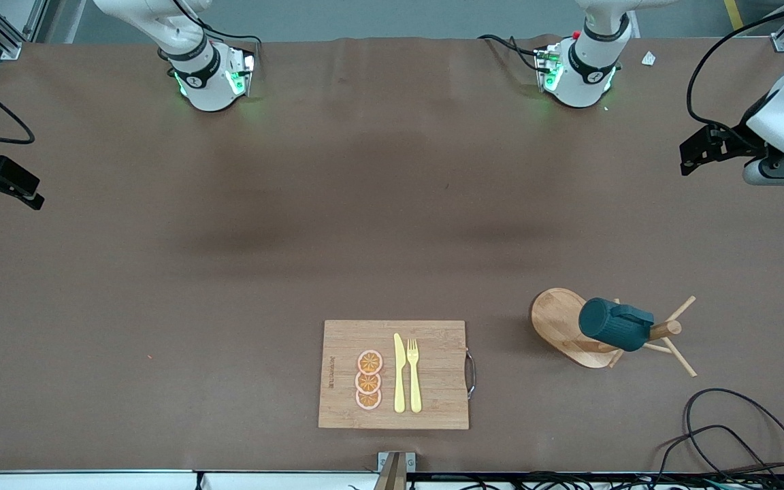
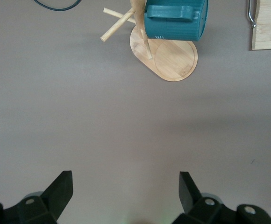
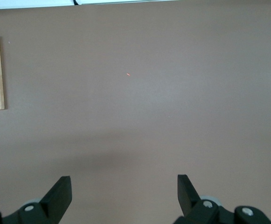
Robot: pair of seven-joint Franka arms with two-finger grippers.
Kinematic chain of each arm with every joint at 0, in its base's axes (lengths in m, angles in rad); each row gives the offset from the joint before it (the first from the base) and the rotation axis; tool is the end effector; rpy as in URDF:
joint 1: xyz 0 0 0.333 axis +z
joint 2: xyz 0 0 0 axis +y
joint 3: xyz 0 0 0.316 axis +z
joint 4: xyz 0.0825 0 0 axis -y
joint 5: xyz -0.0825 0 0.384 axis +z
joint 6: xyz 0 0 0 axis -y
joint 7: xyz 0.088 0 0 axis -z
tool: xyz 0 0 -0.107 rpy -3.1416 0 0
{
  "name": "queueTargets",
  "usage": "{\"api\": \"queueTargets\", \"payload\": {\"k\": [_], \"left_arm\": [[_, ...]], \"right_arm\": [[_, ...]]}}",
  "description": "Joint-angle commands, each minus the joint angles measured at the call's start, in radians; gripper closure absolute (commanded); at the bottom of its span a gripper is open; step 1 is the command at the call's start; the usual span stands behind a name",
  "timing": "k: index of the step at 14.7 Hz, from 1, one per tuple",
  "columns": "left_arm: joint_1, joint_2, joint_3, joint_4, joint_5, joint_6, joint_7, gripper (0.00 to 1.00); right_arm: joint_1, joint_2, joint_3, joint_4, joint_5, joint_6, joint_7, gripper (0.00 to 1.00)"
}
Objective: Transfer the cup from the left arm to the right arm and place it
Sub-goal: 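Move the left gripper toward the teal mug on the wooden stand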
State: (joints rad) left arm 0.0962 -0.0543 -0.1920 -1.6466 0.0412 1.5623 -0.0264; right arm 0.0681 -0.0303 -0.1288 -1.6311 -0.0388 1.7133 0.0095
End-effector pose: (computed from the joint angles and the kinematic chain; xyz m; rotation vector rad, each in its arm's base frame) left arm 0.5336 -0.0496 0.6172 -3.0861 0.1069 0.0429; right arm 0.5574 -0.0386 0.6258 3.0974 -0.1038 0.1727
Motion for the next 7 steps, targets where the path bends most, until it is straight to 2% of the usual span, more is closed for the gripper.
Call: {"api": "queueTargets", "payload": {"k": [1, 4, 7], "left_arm": [[0.000, 0.004, -0.004, 0.025, -0.015, -0.030, 0.000, 0.00], [-0.001, 0.005, -0.006, 0.028, -0.018, -0.028, -0.001, 0.00], [0.003, 0.097, -0.006, 0.163, -0.056, -0.036, -0.013, 0.00]], "right_arm": [[-0.017, -0.013, 0.014, -0.007, -0.001, 0.000, -0.013, 0.00], [-0.016, -0.013, 0.014, -0.007, -0.001, -0.003, -0.011, 0.00], [-0.017, -0.013, 0.014, -0.007, -0.001, 0.000, -0.013, 0.00]]}}
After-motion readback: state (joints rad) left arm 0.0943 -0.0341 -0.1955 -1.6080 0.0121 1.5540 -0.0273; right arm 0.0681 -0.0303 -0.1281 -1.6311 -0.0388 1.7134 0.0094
